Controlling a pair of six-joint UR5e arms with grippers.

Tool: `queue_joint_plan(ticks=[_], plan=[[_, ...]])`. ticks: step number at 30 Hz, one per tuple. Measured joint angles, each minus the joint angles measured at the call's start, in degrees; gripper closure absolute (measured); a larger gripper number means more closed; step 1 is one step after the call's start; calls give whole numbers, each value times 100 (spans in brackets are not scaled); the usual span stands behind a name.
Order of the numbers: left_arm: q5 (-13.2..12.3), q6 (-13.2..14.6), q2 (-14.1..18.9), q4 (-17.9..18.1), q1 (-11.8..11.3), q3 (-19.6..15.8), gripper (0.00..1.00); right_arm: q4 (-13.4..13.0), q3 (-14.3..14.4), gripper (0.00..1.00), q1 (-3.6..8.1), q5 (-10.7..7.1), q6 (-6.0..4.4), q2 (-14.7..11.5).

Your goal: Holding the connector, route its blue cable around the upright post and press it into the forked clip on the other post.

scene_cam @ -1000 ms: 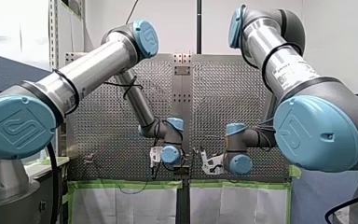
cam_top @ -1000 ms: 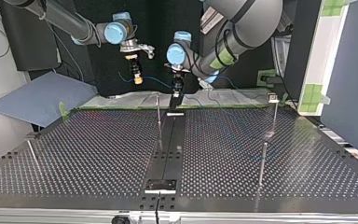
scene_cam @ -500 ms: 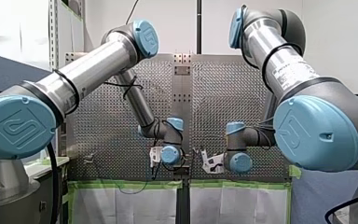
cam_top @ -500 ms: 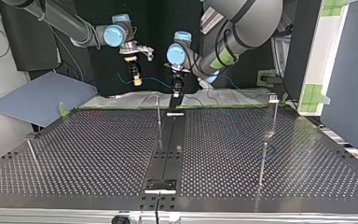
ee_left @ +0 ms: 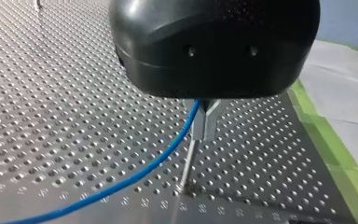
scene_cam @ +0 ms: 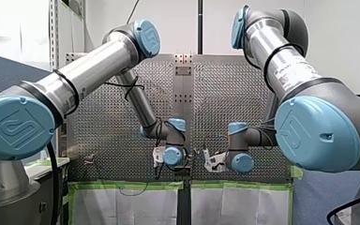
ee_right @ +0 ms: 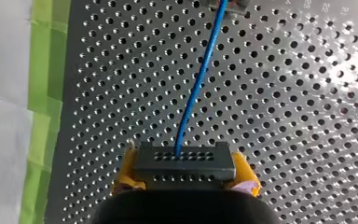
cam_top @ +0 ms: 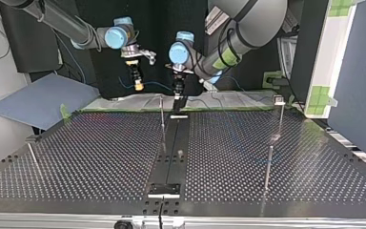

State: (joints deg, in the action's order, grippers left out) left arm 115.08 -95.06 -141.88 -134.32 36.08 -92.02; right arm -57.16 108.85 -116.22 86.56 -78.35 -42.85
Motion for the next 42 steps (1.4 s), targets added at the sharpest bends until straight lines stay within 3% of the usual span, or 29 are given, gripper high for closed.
queue_joint_plan(ticks=[10,22,32,42], plan=[[-117,-114,-18,184,-26,7,100,-39,-171,100,163,-94,-41,6],[-143,-277,-394,230,-32,198,100,156,-373,100,390,-169,-54,22],[-88,-296,-403,250,-99,242,100,181,-426,100,537,-393,-90,121],[-13,-340,-405,323,-170,248,100,616,-669,100,660,-411,-12,295]])
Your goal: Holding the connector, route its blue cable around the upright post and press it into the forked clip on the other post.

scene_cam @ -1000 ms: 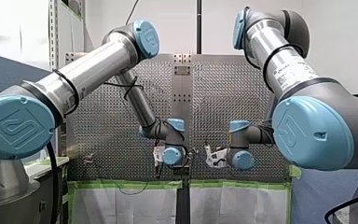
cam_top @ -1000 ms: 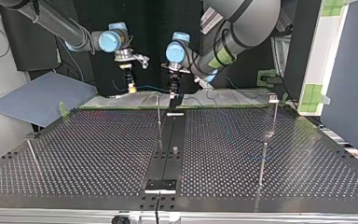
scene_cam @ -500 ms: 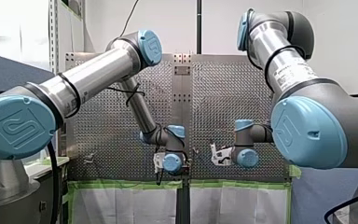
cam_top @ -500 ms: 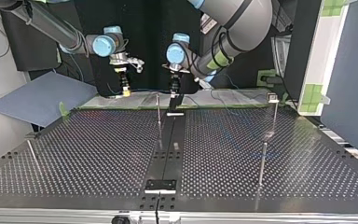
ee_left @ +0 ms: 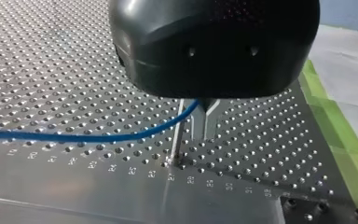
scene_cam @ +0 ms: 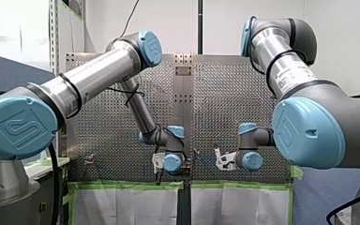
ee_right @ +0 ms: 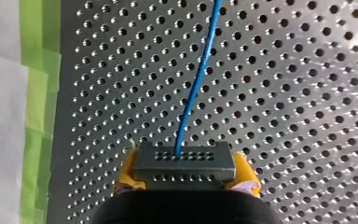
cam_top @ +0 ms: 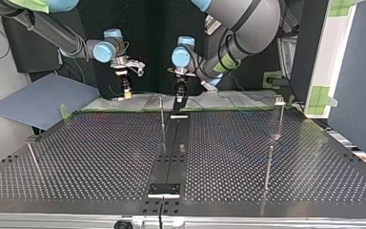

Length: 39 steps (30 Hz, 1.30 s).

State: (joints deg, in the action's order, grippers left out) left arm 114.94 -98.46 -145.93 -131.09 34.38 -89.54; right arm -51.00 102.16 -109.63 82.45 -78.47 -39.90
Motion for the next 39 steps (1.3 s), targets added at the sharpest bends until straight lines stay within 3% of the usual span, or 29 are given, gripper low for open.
queue_joint_plan(ticks=[23,39], plan=[[-154,-93,1,204,-134,9,100,513,-458,100,41,15,21,4],[-279,-110,-5,198,-189,102,100,581,-616,100,92,18,-17,4]])
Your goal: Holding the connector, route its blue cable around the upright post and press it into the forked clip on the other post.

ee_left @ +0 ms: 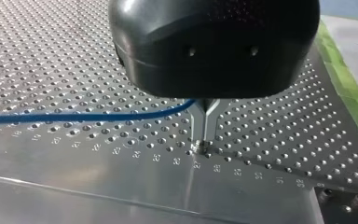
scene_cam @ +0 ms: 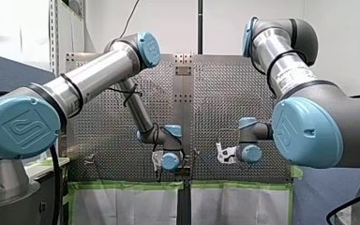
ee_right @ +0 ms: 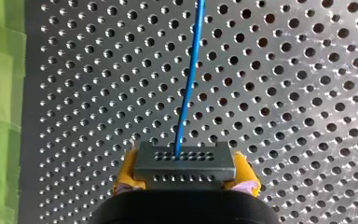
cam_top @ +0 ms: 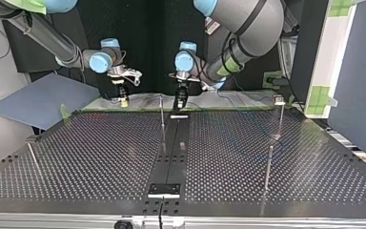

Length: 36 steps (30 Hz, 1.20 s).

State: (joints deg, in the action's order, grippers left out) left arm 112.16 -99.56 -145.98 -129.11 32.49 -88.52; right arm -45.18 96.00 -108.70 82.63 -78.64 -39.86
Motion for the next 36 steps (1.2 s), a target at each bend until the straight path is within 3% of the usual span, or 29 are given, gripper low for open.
queue_joint_plan(ticks=[16,18,20,21,23,24,25,26,36], plan=[[-279,-28,-4,-416,-226,286,100,47,-117,100,87,-3,22,4],[-307,-25,-4,-442,-236,291,95,68,-117,100,89,-4,27,4],[-349,-16,-2,-463,-239,291,72,79,-118,100,89,-5,29,4],[-383,3,-1,-484,-239,291,72,82,-119,100,89,-7,29,4],[-424,56,2,-535,-231,292,32,87,-119,100,90,-8,30,4],[-440,99,2,-582,-222,292,32,89,-120,100,90,-8,30,4],[-451,131,3,-619,-213,293,4,92,-120,100,90,-9,31,4],[-462,162,3,-661,-204,293,0,92,-120,100,90,-11,31,4],[-811,400,60,-1236,-65,294,0,97,-128,100,82,-44,31,5]])
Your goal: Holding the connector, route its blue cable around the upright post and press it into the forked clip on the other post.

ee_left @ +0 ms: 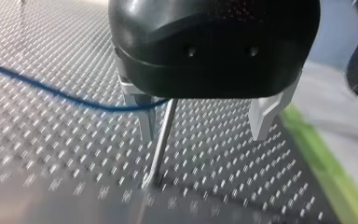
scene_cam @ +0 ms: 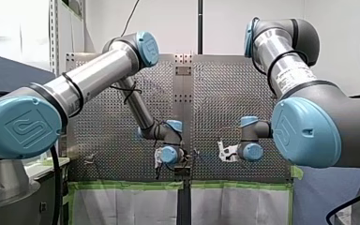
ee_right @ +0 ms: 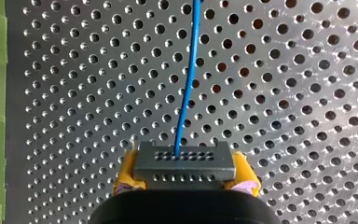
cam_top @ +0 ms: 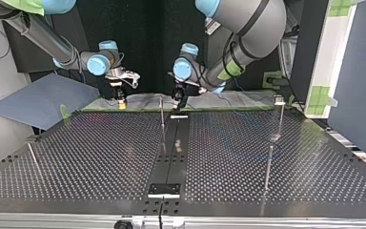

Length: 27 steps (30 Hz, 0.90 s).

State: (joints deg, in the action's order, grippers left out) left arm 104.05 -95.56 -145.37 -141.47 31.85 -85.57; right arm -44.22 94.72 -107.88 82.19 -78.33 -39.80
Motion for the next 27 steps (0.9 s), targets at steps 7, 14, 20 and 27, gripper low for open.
queue_joint_plan(ticks=[7,14,20,27], plan=[[-365,104,134,-374,174,-1,0,61,0,100,-10,-17,0,1],[-355,116,212,-510,325,-7,0,94,-1,100,-4,-18,0,0],[-243,117,215,-538,390,-9,0,100,-1,100,-1,-18,0,-4],[-170,114,217,-540,402,-10,0,105,-7,100,4,-18,0,-5]])
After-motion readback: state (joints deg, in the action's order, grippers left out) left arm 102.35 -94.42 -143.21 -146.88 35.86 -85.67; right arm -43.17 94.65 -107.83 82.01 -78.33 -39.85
